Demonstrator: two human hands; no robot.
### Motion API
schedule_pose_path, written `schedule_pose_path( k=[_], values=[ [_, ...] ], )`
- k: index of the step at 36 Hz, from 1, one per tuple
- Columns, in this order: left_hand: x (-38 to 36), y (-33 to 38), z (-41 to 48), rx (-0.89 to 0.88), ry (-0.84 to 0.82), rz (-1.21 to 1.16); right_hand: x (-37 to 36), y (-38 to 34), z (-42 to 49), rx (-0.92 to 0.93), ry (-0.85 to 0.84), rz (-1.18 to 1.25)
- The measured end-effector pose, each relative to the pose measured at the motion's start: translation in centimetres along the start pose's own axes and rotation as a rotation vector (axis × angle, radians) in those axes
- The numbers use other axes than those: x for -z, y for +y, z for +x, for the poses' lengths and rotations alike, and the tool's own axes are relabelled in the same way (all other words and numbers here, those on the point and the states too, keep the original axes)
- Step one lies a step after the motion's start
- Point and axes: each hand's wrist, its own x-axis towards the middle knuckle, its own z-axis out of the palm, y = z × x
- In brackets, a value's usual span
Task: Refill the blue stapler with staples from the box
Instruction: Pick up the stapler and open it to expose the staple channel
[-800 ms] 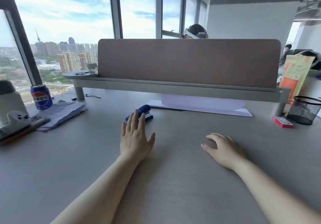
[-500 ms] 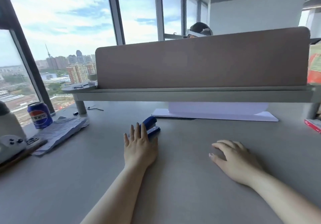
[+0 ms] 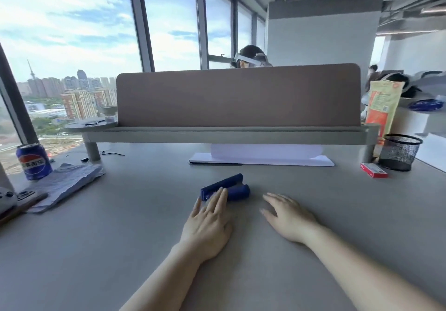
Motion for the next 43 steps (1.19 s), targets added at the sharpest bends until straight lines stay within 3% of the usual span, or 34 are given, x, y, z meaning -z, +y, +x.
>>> schedule_pose_path(
  k=[4, 16, 22, 28, 43],
  values=[
    [0.6, 0.4, -0.1, -0.01, 0.029, 0.008, 0.6, 0.3, -2.7, -0.001, -0.029, 0.019],
    [0.2, 0.9, 1.5, 0.043, 0.163, -0.093, 0.5, 0.6, -3.7, 0.016, 0.087, 0.008],
    [-0.5, 0.6, 2.7, 0.06, 0.124, -0.12, 0.0, 1.2, -2.9, 0.037, 0.113, 0.0],
    [-0.1, 0.5, 2.6, 0.036, 0.191, -0.091, -0.1, 1.2, -2.8, 0.04, 0.121, -0.001],
    [-0.5, 0.8, 2.1, 0.042, 0.123, -0.319, 0.3, 1.2, -3.2, 0.029, 0.182, 0.099]
  ],
)
